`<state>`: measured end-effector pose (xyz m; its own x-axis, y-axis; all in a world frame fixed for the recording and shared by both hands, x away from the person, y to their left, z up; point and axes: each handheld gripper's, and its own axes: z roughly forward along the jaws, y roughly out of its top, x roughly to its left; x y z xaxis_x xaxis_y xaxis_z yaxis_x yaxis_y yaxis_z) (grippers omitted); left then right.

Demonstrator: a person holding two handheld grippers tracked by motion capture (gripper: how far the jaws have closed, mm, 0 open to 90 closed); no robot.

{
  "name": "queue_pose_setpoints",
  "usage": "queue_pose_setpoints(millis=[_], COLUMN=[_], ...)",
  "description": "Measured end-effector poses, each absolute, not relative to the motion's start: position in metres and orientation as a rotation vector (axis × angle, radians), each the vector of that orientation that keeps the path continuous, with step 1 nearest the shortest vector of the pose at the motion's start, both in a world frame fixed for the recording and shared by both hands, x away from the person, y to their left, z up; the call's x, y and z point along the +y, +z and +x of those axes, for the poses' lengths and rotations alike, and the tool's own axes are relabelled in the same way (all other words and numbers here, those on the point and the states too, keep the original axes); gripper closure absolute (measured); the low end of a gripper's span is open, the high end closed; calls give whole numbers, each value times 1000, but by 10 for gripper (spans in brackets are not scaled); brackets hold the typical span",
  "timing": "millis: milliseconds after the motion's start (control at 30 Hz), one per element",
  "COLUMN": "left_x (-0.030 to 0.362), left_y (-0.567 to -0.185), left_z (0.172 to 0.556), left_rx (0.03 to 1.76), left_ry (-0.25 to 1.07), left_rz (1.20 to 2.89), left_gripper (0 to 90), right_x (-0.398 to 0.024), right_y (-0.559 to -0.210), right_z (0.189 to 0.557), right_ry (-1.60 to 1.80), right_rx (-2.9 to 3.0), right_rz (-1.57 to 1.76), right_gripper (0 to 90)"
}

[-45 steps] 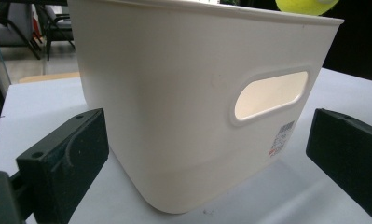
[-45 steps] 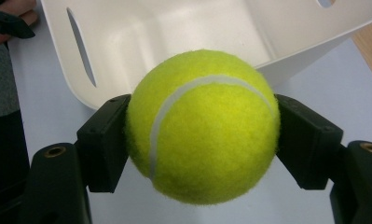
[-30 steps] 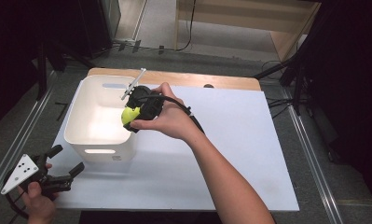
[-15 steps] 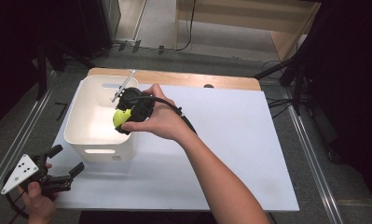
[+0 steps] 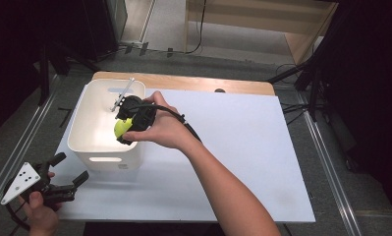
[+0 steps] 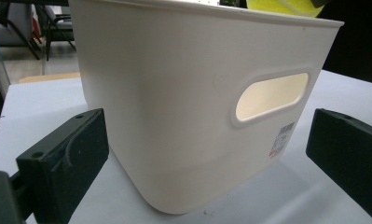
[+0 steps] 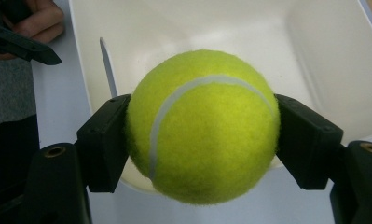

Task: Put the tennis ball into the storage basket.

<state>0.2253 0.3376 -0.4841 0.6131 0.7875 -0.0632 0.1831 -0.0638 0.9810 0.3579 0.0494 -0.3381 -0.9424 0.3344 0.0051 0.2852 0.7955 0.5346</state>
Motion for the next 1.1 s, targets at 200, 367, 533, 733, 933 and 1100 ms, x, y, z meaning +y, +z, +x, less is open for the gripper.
queue_pose_setpoints(millis=[200, 367, 533, 733, 933, 1100], left_x=[338, 338, 338, 338, 338, 338], left_y=[-484, -484, -484, -484, -484, -484], left_z=[225, 225, 225, 225, 225, 225], left_rx=[829, 828, 827, 827, 827, 828], left_ry=[602, 602, 602, 602, 602, 602], left_rz=[1590, 1591, 1591, 1590, 1591, 1594], left_gripper=[0, 0, 0, 0, 0, 0], right_x=[54, 58, 61, 64, 66, 68], right_y=[-343, -348, -353, -359, -365, -368], right_z=[360, 361, 364, 366, 367, 369], right_ry=[810, 787, 769, 737, 705, 683], right_rx=[2904, 2914, 2920, 2936, 2946, 2963], right_rz=[503, 508, 501, 501, 495, 485], right_gripper=[243, 243, 243, 242, 242, 242])
